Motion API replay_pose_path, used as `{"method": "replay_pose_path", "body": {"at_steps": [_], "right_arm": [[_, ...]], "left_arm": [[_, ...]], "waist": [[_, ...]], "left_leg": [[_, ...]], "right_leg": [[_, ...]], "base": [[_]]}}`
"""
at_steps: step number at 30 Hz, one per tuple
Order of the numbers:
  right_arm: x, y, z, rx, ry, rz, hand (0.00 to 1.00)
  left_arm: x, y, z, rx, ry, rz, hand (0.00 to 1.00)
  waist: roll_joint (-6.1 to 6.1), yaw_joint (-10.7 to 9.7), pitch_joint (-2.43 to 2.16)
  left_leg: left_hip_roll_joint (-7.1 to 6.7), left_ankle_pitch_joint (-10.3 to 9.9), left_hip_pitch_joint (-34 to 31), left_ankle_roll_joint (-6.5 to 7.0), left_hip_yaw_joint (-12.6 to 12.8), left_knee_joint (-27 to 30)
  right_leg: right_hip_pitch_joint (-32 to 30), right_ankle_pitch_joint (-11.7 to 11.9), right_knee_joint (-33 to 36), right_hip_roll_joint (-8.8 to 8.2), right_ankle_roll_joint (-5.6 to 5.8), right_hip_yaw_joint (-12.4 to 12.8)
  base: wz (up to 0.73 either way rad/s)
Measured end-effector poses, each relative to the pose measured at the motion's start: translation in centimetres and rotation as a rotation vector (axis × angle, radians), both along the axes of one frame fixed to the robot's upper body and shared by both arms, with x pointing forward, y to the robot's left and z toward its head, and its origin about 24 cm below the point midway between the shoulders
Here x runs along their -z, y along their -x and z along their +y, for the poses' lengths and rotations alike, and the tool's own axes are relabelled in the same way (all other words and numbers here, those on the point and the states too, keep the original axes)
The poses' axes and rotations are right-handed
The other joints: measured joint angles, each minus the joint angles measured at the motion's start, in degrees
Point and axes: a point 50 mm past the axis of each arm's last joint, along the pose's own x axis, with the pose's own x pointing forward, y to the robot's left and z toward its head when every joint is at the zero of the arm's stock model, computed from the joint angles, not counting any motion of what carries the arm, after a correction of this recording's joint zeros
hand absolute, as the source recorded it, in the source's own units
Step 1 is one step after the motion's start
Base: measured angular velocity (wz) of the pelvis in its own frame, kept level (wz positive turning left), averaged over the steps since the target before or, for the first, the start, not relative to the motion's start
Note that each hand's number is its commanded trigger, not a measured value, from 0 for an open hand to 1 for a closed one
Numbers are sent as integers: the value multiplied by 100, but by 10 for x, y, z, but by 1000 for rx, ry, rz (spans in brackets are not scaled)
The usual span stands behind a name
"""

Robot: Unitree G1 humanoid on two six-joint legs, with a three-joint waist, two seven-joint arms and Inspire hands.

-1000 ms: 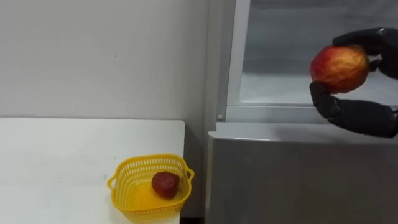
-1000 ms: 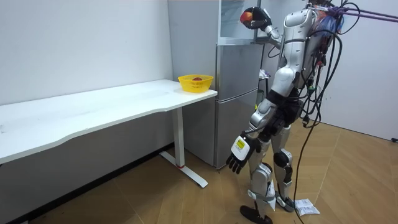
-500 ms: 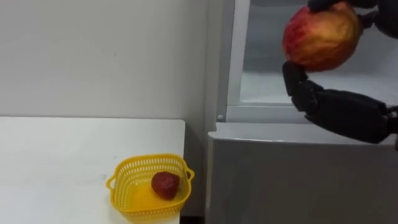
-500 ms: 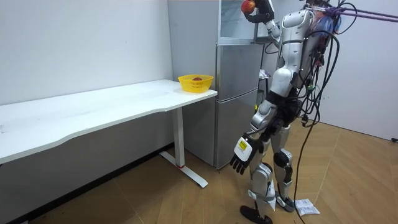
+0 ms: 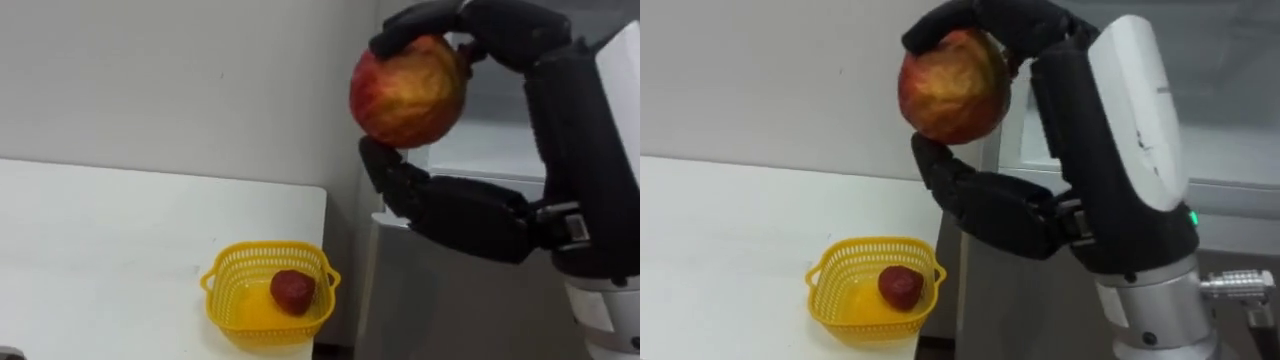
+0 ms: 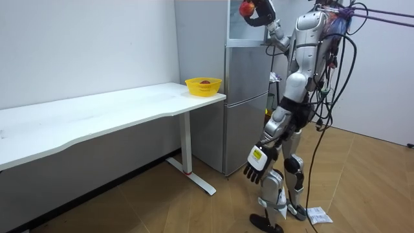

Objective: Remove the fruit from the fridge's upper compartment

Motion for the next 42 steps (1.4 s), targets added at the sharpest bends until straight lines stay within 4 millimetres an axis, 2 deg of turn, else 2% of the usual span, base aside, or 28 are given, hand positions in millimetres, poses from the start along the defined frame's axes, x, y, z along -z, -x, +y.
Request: {"method": "replay_pose_path", "body": {"at_steps": [5,10,18,23,28,33,37,42], "right_arm": [[20,-15,11,-34,77,131,100],[29,-27,15,-8,145,173,100],[50,-43,29,-23,236,263,100],[72,-58,23,59,303,361,100],[83,-62,24,85,351,412,100],[93,-69,26,112,408,436,100],[109,-76,23,155,464,491,100],[128,-84,14,210,519,562,100]], "left_arm": [[1,0,-2,39,21,19,0],[1,1,-3,57,52,42,0],[-1,-2,1,83,45,37,0],[-1,-8,0,116,51,43,0],[-1,-7,1,112,48,50,0],[-2,-6,3,110,39,56,0],[-2,-7,3,110,37,58,0],[-2,-10,4,111,35,56,0]], "waist": [[-98,218,-16],[-162,332,-13],[-233,475,-2],[-242,592,4],[-255,695,15],[-332,738,40],[-403,854,50],[-432,880,60]], "left_leg": [[-30,-4,-56,-2,-159,66],[-48,6,-110,-10,-297,113],[-36,15,-118,-25,-327,115],[-43,11,-201,-19,-337,189],[-47,11,-231,-19,-360,191],[-50,12,-297,-21,-407,218],[-67,12,-332,-20,-478,248],[-93,1,-454,-7,-575,394]], "right_leg": [[11,0,2,-18,0,-181],[19,0,2,-16,0,-323],[52,0,-4,1,0,-339],[23,0,7,-6,0,-401],[11,-1,6,-6,1,-419],[-34,-1,7,-4,2,-469],[-67,-1,10,-10,1,-495],[-83,-1,8,-13,1,-576]], "base": [[10],[14],[0],[6],[2],[4],[5],[15]]}}
